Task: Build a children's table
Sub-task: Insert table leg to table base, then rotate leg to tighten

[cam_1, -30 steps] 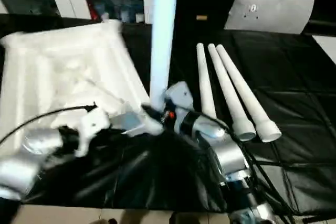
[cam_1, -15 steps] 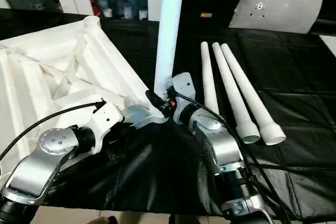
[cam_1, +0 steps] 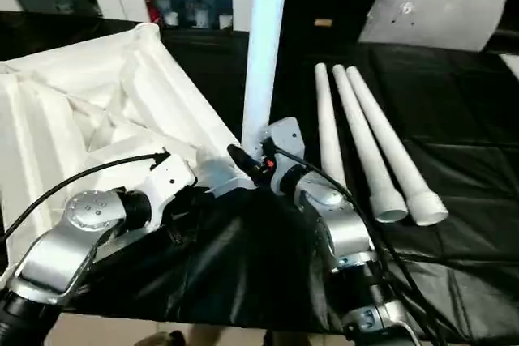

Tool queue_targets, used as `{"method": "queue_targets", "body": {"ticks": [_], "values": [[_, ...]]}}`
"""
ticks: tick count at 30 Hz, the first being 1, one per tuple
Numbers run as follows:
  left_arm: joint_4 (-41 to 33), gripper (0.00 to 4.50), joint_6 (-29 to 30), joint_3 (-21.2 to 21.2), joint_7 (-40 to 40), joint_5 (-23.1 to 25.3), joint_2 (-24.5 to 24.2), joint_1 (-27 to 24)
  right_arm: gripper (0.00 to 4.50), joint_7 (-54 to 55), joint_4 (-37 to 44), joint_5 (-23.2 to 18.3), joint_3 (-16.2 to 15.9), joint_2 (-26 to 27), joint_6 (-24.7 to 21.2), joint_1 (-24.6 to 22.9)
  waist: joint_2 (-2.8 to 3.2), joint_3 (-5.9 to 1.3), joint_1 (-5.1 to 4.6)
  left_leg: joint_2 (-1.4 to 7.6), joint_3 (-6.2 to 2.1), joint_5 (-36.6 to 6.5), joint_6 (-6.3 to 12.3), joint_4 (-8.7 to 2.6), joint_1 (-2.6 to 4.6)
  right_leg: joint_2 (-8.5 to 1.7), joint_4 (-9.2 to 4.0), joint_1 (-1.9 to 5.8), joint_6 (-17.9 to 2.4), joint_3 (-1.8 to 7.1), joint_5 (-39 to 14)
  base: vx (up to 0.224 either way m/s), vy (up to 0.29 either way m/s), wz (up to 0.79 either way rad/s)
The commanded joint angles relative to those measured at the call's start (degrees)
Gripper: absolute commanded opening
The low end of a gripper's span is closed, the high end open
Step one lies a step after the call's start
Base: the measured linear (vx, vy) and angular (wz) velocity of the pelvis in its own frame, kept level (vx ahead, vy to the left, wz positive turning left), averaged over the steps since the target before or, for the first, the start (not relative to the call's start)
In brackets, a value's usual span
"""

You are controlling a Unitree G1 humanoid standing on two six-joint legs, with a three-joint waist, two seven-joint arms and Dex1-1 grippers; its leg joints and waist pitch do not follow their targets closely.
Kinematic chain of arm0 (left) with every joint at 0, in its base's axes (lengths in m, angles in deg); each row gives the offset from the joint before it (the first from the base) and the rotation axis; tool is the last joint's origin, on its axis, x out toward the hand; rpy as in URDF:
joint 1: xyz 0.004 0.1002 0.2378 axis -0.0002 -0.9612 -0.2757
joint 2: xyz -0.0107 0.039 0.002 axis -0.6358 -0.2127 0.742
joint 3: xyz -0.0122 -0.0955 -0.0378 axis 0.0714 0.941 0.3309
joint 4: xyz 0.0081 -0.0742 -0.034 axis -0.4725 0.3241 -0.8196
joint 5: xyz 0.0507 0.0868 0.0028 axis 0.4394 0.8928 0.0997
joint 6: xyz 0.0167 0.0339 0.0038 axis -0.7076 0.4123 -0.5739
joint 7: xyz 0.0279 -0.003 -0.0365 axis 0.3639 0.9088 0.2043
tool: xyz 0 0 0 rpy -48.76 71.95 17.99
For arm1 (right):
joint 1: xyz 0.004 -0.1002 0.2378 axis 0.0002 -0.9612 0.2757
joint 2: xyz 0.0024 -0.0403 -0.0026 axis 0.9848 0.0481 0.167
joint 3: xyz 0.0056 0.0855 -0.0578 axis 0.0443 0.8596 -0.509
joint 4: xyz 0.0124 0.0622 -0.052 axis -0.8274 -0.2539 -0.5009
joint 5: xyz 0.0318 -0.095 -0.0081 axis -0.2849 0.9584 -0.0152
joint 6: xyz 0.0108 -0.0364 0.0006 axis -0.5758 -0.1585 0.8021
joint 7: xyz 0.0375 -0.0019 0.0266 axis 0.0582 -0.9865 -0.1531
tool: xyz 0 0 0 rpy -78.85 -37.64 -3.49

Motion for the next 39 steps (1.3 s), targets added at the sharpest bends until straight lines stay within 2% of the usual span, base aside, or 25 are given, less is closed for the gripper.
{"method": "queue_targets", "body": {"ticks": [1, 2, 3, 6, 8, 9, 10, 11, 12, 14, 15, 17, 21, 25, 27, 30, 32, 35, 39], "values": [[2.92, 0.0, -2.14, 0.9, -0.51, 1.17, -2.03, 1.49, 3.41, -2.24, -2.24, 0.44, -1.1, -1.62, -2.47, -3.93, 0.93, -2.57, 0.12, 2.11, -0.06, -12.46, 0.7, -3.9, 0.04, -2.51, -3.7, 1.77, -11.89, 2.03, -8.35, 0.0, 0.0, 0.0], [3.6, 0.0, -2.9, 0.67, -1.38, 1.07, -2.57, 1.77, 3.41, -2.87, -1.4, 0.19, -1.02, -2.15, -2.43, -4.35, 1.05, -2.81, 0.17, 2.13, -0.04, -10.91, 0.68, -3.74, 0.02, -2.52, -3.39, 2.01, -12.46, 2.0, -6.23, 0.0, 0.0, 0.0], [4.23, 0.0, -3.65, 0.45, -2.25, 0.94, -3.08, 2.03, 3.61, -3.47, -0.6, -0.05, -0.95, -2.68, -2.38, -4.75, 1.05, -2.91, 0.23, 2.03, -0.03, -7.73, 1.22, -3.55, -0.11, -2.29, -2.77, 2.37, -13.31, 1.84, -1.32, 0.0, 0.0, 0.0], [4.74, 0.0, -5.03, -0.02, -3.47, 0.93, -3.82, 2.26, 3.8, -4.43, 0.42, -0.2, -1.07, -3.42, -1.9, -5.23, 1.06, -3.01, 0.24, 1.98, 0.16, -6.92, 1.55, -3.25, -0.12, -2.32, -2.62, 2.66, -14.48, 1.84, 0.48, 0.0, 0.0, 0.0], [7.07, 0.0, -9.07, -0.98, -7.89, -0.08, -6.25, 3.0, 3.91, -7.27, 4.75, -1.36, -0.67, -5.79, -1.17, -6.61, 1.03, -3.06, 0.31, 1.89, 0.2, -6.36, 1.76, -3.13, -0.05, -2.23, -2.57, 2.84, -14.57, 1.86, 0.6, 0.0, 0.0, 0.0], [8.24, 0.0, -11.48, -1.51, -10.14, -0.34, -7.68, 3.31, 4.11, -8.76, 6.69, -1.98, -0.5, -6.98, -1.16, -6.93, 1.09, -3.19, 0.34, 1.91, 0.22, -5.62, 2.03, -2.99, 0.01, -2.19, -2.45, 2.9, -14.88, 1.87, 1.84, 0.0, 0.0, 0.0], [9.07, 0.0, -13.33, -1.92, -12.02, -0.66, -8.73, 3.52, 4.11, -9.95, 8.03, -2.44, -0.41, -7.85, -1.13, -7.12, 0.91, -3.3, 0.43, 1.74, 0.17, -4.63, 2.82, -2.81, -0.02, -2.03, -2.3, 3.07, -14.87, 1.81, 3.44, 0.0, 0.0, 0.0], [9.64, 0.0, -14.62, -2.2, -13.39, -0.91, -9.48, 3.66, 4.15, -10.8, 8.98, -2.74, -0.36, -8.48, -1.07, -7.25, 0.95, -3.45, 0.37, 1.83, 0.25, -4.0, 3.07, -2.73, 0.06, -2.06, -2.01, 3.07, -15.12, 1.84, 4.76, 0.0, 0.0, 0.0], [10.77, 0.0, -16.3, -2.64, -15.46, -1.04, -10.9, 4.03, 4.35, -12.65, 10.57, -3.34, -0.45, -9.83, -1.24, -7.34, 0.87, -3.28, 0.26, 1.79, 0.2, -3.16, 3.5, -2.73, -0.13, -2.0, -1.86, 3.14, -15.28, 1.76, 5.84, 0.0, 0.0, 0.0], [11.77, 0.0, -17.99, -2.87, -17.8, -1.58, -12.12, 4.37, 4.44, -14.79, 12.11, -3.89, -0.8, -11.35, -1.46, -7.33, 1.11, -3.2, 0.26, 1.98, 0.28, -4.26, 4.0, -2.7, 0.18, -2.17, -1.93, 2.87, -15.77, 1.74, 4.39, 0.0, 0.0, 0.0], [12.41, 0.0, -19.17, -2.95, -19.24, -2.01, -12.69, 4.66, 4.44, -15.99, 12.77, -4.06, -1.02, -12.17, -1.6, -7.13, 0.9, -3.16, 0.24, 2.06, 0.36, -4.39, 4.03, -2.69, 0.22, -2.15, -1.95, 2.83, -15.9, 1.77, 4.14, 0.0, 0.0, 0.0], [12.81, 0.0, -20.3, -3.0, -20.84, -2.53, -13.22, 4.81, 4.44, -16.9, 13.2, -4.06, -1.21, -12.88, -1.74, -6.8, 1.09, -3.24, 0.33, 2.05, 0.34, -3.99, 4.01, -2.59, 0.3, -2.18, -1.71, 2.8, -16.55, 1.76, 4.17, 0.0, 0.0, 0.0], [14.16, 0.0, -23.07, -3.77, -25.91, -4.42, -14.53, 5.93, 4.44, -19.73, 13.16, -3.23, -2.63, -14.85, -1.58, -4.64, 1.02, -3.27, 0.54, 2.05, 0.51, -2.91, 4.48, -2.31, 0.38, -2.15, -1.33, 2.78, -17.57, 1.78, 6.16, 0.0, 0.0, 0.0], [15.67, 0.0, -25.41, -4.66, -27.75, -4.09, -14.81, 6.91, 4.44, -23.61, 13.0, -3.41, -5.0, -15.61, -2.06, -3.6, 0.85, -3.28, 0.8, 2.0, 0.52, -3.55, 4.41, -2.11, 0.13, -2.3, -1.24, 2.87, -17.38, 1.94, 5.08, 0.0, 0.0, 0.0], [16.0, 0.0, -25.78, -4.78, -28.06, -3.94, -14.81, 7.13, 4.44, -24.69, 12.65, -3.56, -5.63, -15.55, -2.07, -3.28, 0.91, -3.12, 0.98, 2.15, 0.56, -4.93, 4.17, -2.15, 0.26, -2.35, -1.33, 2.63, -17.21, 1.92, 3.07, 0.0, 0.0, 0.0], [16.93, 0.0, -26.65, -5.04, -28.8, -3.89, -14.72, 7.76, 4.11, -25.03, 11.08, -3.44, -5.99, -14.53, -1.84, -2.01, 0.78, -3.13, 1.39, 2.24, 0.61, -5.56, 3.3, -2.15, 0.42, -2.35, -1.3, 2.44, -16.92, 1.98, 0.93, 0.0, 0.0, 0.0], [17.11, 0.0, -26.86, -5.12, -28.95, -3.79, -14.67, 7.96, 4.05, -25.12, 10.14, -3.46, -5.97, -14.05, -1.48, -1.27, 0.85, -3.19, 1.46, 2.2, 0.58, -5.13, 2.86, -2.1, 0.37, -2.3, -1.16, 2.44, -16.97, 1.94, 1.44, 0.0, 0.0, 0.0], [17.74, 0.0, -27.57, -5.19, -29.54, -3.67, -14.53, 8.26, 3.68, -25.8, 9.33, -3.78, -6.32, -13.77, -1.53, -0.32, 0.74, -3.29, 1.52, 2.08, 0.59, -4.3, 3.04, -1.96, 0.3, -2.24, -0.98, 2.55, -16.89, 1.91, 2.87, 0.0, 0.0, 0.0], [18.05, 0.0, -27.85, -5.26, -29.71, -3.67, -14.49, 8.38, 3.53, -26.59, 8.78, -3.83, -6.68, -13.73, -1.68, -0.07, 0.69, -3.38, 1.59, 2.07, 0.55, -3.65, 3.46, -1.88, 0.18, -2.33, -0.88, 2.68, -16.94, 1.9, 3.62, 0.0, 0.0, 0.0]]}}
